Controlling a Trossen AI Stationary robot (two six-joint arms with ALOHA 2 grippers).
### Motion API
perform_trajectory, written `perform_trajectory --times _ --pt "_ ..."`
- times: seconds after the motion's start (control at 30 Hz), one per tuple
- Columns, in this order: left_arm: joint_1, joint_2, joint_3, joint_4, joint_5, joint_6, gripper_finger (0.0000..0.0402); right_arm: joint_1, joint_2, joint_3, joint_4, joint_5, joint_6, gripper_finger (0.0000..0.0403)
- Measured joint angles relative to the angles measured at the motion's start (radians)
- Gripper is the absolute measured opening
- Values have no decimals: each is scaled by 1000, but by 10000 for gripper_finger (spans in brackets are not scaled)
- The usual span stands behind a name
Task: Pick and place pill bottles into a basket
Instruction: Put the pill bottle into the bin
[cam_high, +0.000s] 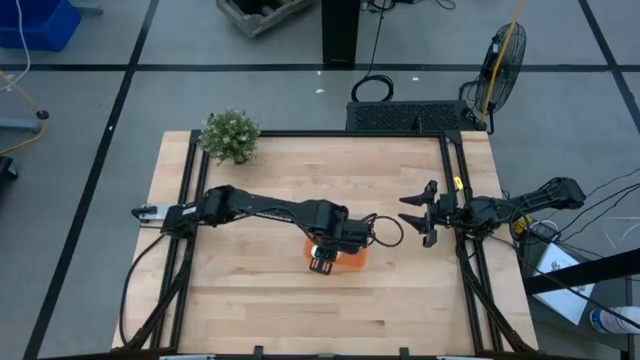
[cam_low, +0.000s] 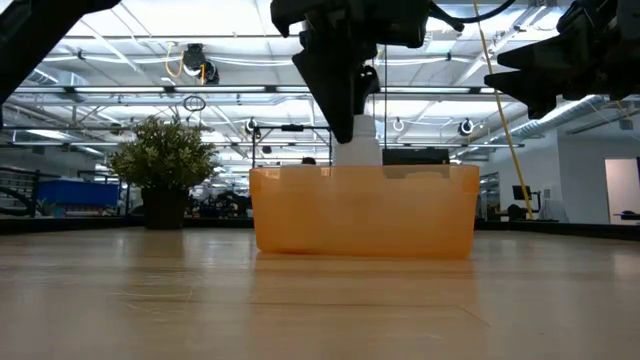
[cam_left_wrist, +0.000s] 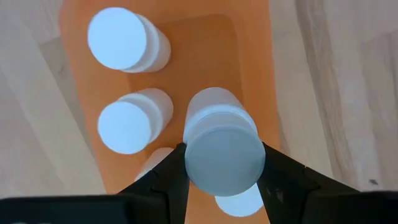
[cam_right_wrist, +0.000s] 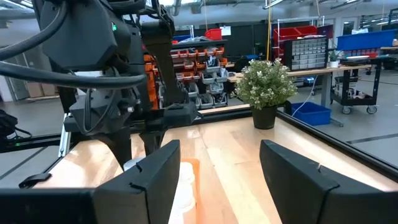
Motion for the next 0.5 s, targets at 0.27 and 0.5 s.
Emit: perform_trajectory --times 0.27,0.5 --pt "6 28 -19 31 64 2 159 0 0 0 0 0 0 212" --pt "20 70 -23 24 77 7 159 0 0 0 2 -1 2 212"
